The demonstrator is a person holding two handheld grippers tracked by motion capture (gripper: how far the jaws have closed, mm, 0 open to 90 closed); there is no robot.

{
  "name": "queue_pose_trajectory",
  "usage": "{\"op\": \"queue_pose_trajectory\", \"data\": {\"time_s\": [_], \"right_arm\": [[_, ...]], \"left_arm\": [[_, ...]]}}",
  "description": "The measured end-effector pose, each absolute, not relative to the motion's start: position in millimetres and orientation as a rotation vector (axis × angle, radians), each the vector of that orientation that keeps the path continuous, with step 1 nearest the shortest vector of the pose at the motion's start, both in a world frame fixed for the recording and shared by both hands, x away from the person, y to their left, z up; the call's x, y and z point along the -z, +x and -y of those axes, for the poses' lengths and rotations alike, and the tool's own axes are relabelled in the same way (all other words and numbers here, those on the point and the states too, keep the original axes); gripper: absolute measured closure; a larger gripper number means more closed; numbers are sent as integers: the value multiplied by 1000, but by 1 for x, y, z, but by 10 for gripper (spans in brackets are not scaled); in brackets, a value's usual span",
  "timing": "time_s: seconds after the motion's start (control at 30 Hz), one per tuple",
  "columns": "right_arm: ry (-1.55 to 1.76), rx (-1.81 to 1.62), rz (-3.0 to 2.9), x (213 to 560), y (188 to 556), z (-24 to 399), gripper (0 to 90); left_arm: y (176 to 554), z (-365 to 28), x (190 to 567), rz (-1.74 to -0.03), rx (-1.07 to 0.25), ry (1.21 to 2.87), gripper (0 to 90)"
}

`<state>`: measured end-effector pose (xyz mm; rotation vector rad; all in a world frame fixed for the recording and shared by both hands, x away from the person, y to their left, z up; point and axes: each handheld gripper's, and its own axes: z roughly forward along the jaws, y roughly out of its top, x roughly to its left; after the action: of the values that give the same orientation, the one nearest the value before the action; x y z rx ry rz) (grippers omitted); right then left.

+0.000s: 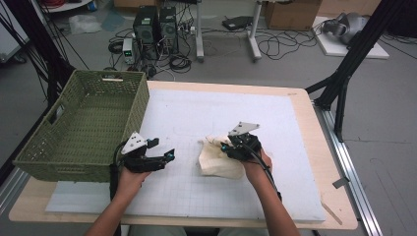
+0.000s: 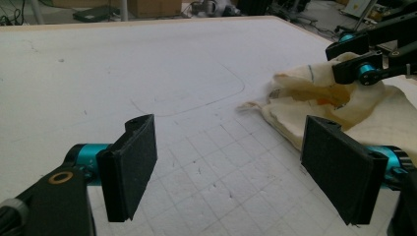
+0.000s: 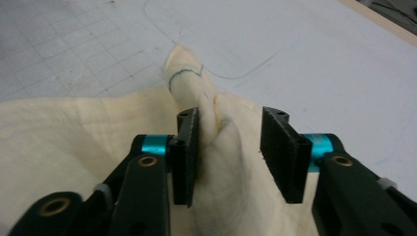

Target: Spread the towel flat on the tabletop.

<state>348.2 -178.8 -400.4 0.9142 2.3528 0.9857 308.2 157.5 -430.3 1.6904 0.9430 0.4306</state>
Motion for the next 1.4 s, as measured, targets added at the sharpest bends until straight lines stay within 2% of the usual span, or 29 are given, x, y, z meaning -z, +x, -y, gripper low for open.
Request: {"op": "queue_pose_trajectory", "data": {"time_s": [0.2,0.23,0.33,0.47,0.63,0.77,0.83,0.93,1.13,1.27,1.4], "right_arm": [[934,-965,-2365,398,337,188,557],[934,-961,-2368,398,334,190,578],[905,-921,-2374,399,325,200,810],[914,-899,-2336,399,316,218,821],[980,-889,-2272,400,301,245,786],[1067,-833,-2232,408,289,268,772],[1104,-794,-2223,413,284,278,738],[1154,-812,-2191,419,276,291,641],[1159,-934,-2069,408,268,303,506],[1163,-943,-1959,399,263,307,459],[1180,-976,-1905,395,261,314,452]], "left_arm": [[308,-158,430,-943,-432,1689,220],[308,-158,431,-946,-429,1689,220],[308,-157,431,-942,-428,1693,220],[308,-156,431,-938,-426,1700,222],[308,-154,432,-943,-420,1708,225],[307,-150,433,-927,-385,1726,277],[307,-148,433,-923,-370,1728,278],[308,-145,434,-913,-339,1733,297],[311,-139,436,-910,-283,1721,316],[316,-136,435,-907,-294,1705,311],[322,-135,434,-930,-297,1721,317]]}}
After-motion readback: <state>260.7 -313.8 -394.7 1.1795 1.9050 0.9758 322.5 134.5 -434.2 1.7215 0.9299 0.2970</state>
